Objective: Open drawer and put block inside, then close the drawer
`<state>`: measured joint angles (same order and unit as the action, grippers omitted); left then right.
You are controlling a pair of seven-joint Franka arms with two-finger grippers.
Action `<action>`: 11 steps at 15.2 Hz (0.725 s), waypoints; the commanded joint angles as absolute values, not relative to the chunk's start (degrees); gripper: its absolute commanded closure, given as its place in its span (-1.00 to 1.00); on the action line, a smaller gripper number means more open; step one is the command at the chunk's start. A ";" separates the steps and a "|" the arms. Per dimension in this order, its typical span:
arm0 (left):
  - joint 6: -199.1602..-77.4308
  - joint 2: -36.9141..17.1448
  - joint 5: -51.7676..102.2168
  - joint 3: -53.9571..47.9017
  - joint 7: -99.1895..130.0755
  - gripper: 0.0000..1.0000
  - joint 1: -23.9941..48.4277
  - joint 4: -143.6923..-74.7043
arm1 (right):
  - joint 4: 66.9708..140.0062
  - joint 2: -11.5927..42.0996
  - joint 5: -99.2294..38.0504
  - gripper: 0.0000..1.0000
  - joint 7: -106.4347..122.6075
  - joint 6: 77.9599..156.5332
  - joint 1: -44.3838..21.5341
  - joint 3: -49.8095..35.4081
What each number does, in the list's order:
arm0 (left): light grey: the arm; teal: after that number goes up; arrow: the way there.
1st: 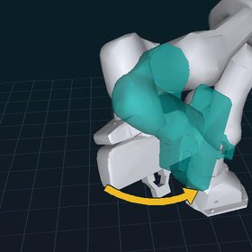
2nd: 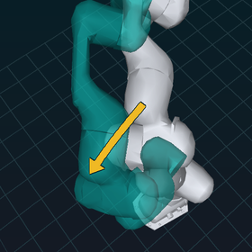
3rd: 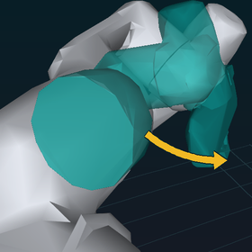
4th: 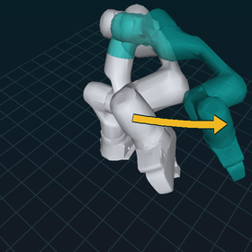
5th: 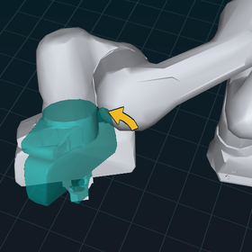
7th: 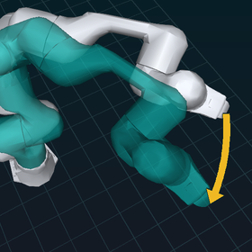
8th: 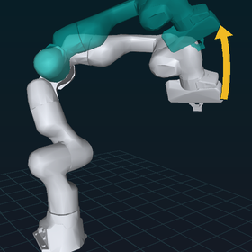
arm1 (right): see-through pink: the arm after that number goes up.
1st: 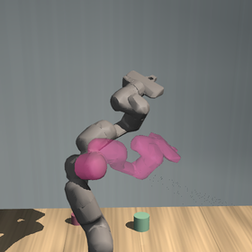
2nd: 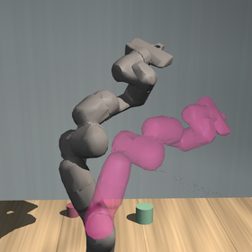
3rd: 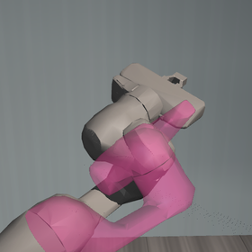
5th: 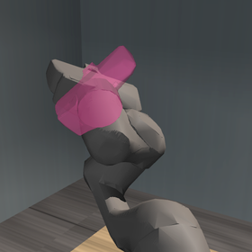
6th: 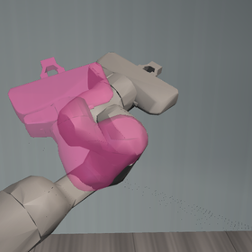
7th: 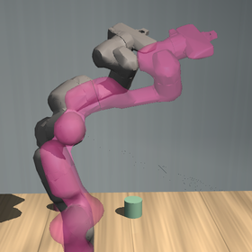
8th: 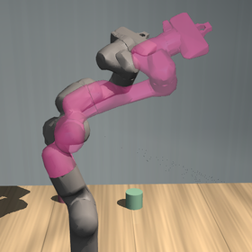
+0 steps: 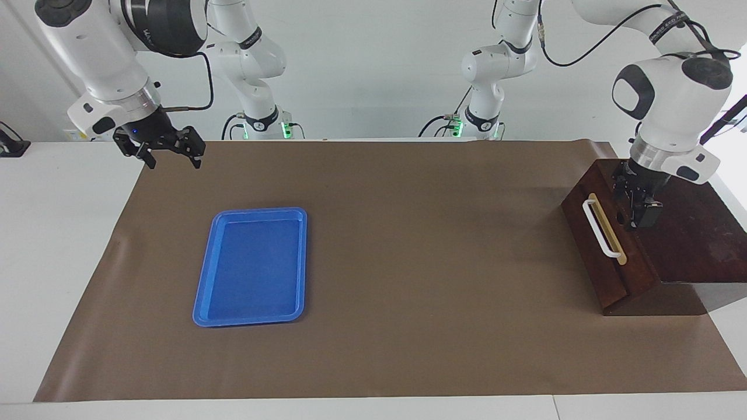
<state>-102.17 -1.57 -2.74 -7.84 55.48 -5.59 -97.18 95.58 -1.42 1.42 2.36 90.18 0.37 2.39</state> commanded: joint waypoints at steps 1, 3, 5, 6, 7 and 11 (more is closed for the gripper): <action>-96.17 1.49 -1.14 -6.86 35.48 -1.00 -5.28 -97.12 | 95.80 -2.02 1.49 -1.00 3.08 89.74 1.32 1.67; -94.58 2.19 -0.18 -7.12 26.58 -1.00 -5.62 -97.29 | 95.80 -2.11 1.49 -1.00 3.08 89.82 1.32 1.67; -93.69 2.63 4.99 -6.77 20.86 -1.00 -5.27 -96.86 | 95.97 -2.20 1.49 -1.00 2.99 89.82 1.32 1.67; -93.52 3.33 5.10 -6.68 17.44 -1.00 -4.93 -97.20 | 95.98 -2.20 1.49 -1.00 2.90 89.82 1.32 1.67; -93.52 3.34 5.10 -6.59 15.58 -1.00 -4.49 -97.29 | 95.98 -2.20 1.49 -1.00 2.90 89.82 1.32 1.67; -90.97 3.25 4.83 -6.07 8.55 -1.00 -3.78 -96.68 | 95.98 -2.20 1.49 -1.00 2.72 89.91 1.41 1.67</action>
